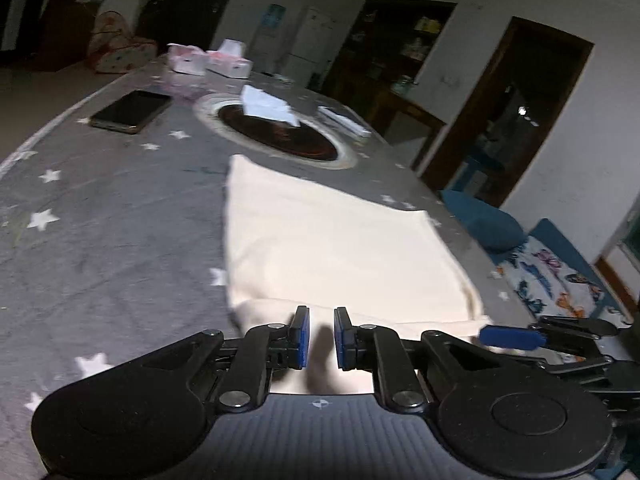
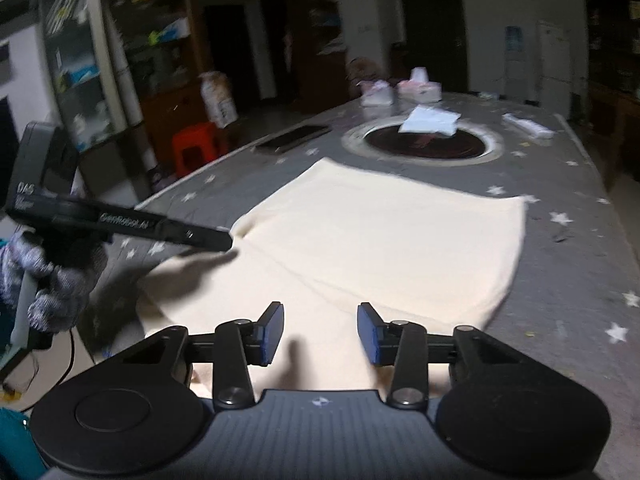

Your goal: Fold clothes

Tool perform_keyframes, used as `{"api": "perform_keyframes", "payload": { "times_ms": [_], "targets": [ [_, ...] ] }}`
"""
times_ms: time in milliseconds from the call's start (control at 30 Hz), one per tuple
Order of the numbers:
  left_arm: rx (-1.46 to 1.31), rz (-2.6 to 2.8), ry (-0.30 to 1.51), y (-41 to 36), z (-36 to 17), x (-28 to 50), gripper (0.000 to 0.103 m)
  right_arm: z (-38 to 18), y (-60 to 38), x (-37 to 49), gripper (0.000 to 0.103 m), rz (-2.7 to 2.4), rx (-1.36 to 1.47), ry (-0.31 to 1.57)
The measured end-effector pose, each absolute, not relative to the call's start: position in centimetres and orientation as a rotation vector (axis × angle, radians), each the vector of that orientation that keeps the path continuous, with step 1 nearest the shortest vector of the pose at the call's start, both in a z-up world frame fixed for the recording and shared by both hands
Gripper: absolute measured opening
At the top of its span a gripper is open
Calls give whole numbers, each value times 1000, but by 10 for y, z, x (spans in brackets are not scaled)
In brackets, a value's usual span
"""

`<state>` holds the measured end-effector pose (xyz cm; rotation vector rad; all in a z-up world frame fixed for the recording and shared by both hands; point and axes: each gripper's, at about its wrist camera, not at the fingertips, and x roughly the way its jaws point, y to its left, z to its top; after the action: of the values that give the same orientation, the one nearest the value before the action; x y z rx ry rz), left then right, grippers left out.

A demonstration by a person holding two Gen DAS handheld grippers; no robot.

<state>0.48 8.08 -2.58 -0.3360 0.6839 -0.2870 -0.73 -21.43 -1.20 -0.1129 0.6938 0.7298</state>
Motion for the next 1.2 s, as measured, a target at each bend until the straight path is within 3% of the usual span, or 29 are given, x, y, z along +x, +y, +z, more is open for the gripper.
{"api": "perform_keyframes", "payload": {
  "times_ms": [533,833,967,1200],
  "targets": [
    [-113,-380,676,55,-21,-11,13,-17,-207,-19,35,741,-285,711],
    [26,-438,672,36,-24,-36,21,-16,-212,-41,35,760,-343,680],
    [74,-441,656,32,-19,-44,30,-9,-215,-48,36,752,-342,645],
    [157,-476,645,30,-11,-67,30,-17,-223,-53,36,751,-337,658]
  ]
}}
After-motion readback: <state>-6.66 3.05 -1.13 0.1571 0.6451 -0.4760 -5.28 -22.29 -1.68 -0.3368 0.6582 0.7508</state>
